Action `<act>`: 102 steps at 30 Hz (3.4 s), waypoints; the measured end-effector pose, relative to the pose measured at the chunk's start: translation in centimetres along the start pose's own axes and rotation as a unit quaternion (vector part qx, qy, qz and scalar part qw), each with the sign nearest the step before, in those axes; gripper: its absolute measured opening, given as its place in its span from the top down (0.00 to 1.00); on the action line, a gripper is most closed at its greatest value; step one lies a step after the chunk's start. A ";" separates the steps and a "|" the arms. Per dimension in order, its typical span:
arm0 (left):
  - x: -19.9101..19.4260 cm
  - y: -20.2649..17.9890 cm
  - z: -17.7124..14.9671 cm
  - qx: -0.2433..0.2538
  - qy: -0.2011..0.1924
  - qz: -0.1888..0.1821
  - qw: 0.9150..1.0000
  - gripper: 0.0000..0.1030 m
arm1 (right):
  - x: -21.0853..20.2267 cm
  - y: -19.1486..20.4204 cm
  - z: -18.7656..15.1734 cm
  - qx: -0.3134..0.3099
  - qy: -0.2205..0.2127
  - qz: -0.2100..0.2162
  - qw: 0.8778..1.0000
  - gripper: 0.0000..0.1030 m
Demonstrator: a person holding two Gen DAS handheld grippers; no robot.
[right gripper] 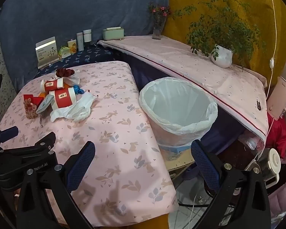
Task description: Collect trash
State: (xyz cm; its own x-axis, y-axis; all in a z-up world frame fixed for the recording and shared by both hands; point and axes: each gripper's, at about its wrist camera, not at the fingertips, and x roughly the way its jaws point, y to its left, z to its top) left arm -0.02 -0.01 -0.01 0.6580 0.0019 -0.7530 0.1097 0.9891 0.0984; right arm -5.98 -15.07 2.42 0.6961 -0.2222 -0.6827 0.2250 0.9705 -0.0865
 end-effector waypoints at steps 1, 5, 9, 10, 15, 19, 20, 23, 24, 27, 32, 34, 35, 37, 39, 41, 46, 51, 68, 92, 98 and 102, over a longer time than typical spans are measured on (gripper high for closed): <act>0.0 0.0 0.0 -0.001 0.001 0.000 1.000 0.07 | 0.1 0.2 0.0 -0.003 0.001 0.000 1.000 0.07; -0.2 0.2 -0.1 -0.007 -0.002 0.000 1.000 0.07 | 0.0 0.8 -0.4 -0.012 -0.003 -0.001 1.000 0.07; -0.6 0.2 -0.3 -0.011 -0.006 0.000 1.000 0.08 | 0.1 1.1 -0.4 -0.012 -0.001 0.004 1.000 0.07; 0.0 0.0 0.1 -0.006 -0.003 0.001 1.000 0.08 | 0.1 1.1 -0.4 -0.012 0.000 0.006 1.000 0.07; -0.2 0.6 0.0 -0.007 -0.007 -0.005 1.000 0.08 | 0.0 1.3 -0.3 -0.013 0.001 0.011 1.000 0.07; -0.5 0.8 0.1 -0.009 -0.013 -0.005 1.000 0.08 | -0.1 1.5 -0.3 -0.014 -0.002 0.013 1.000 0.07; -0.5 0.8 0.1 -0.009 -0.014 -0.005 1.000 0.08 | -0.2 1.4 -0.2 -0.014 -0.001 0.014 1.000 0.07; -0.6 0.9 0.1 -0.008 -0.018 -0.005 1.000 0.08 | -0.2 1.5 -0.2 -0.014 -0.002 0.015 1.000 0.07; -0.7 0.9 0.1 -0.007 -0.018 -0.006 1.000 0.08 | -0.2 1.6 -0.2 -0.014 -0.002 0.014 1.000 0.07; -0.7 0.9 0.1 -0.007 -0.018 -0.007 1.000 0.07 | -0.3 1.7 -0.2 -0.015 -0.004 0.012 1.000 0.07; -0.9 1.0 0.1 -0.007 -0.020 -0.008 1.000 0.08 | -0.5 1.9 -0.2 -0.014 -0.006 0.009 1.000 0.07; -0.9 1.1 0.1 -0.008 -0.021 -0.009 1.000 0.08 | -0.6 1.8 -0.2 -0.012 -0.006 0.007 1.000 0.07; -1.0 1.1 0.1 -0.009 -0.021 -0.010 1.000 0.08 | -0.7 1.8 -0.3 -0.012 -0.007 0.006 1.000 0.07; -1.1 1.1 0.1 -0.010 -0.021 -0.012 1.000 0.08 | -0.9 1.8 -0.3 -0.012 -0.009 0.004 1.000 0.07; -1.2 1.2 0.2 -0.011 -0.022 -0.014 1.000 0.08 | -1.3 1.8 -0.5 -0.016 -0.017 0.004 1.000 0.07; -1.4 1.3 0.3 -0.012 -0.024 -0.016 1.000 0.08 | -1.7 1.9 -0.4 -0.020 -0.022 -0.001 1.000 0.07; -1.7 1.2 0.5 -0.012 -0.028 -0.021 0.999 0.08 | -2.1 1.7 0.0 -0.021 -0.025 -0.006 0.999 0.07; -1.9 1.2 0.7 -0.012 -0.029 -0.021 0.999 0.08 | -2.2 1.4 0.4 -0.014 -0.025 -0.004 1.000 0.07; -2.1 0.8 2.5 -0.003 -0.024 -0.024 0.999 0.08 | -1.6 1.3 2.1 0.002 -0.024 0.006 1.000 0.07; -1.3 0.9 2.8 -0.005 -0.009 -0.010 1.000 0.08 | -0.5 1.8 2.5 -0.020 -0.031 -0.008 0.999 0.07; -1.4 1.1 2.7 -0.006 -0.008 -0.009 1.000 0.08 | -0.7 1.7 2.4 -0.013 -0.036 -0.005 0.999 0.07; -1.3 1.1 2.6 -0.007 -0.007 -0.008 1.000 0.08 | -0.4 1.4 2.4 -0.002 -0.029 0.005 1.000 0.07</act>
State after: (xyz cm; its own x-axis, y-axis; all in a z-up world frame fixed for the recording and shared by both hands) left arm 1.18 0.73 2.80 0.6668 -0.0156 -0.7451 0.1097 0.9909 0.0775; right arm -4.25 -13.84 4.31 0.7362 -0.2180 -0.6406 0.2154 0.9729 -0.0835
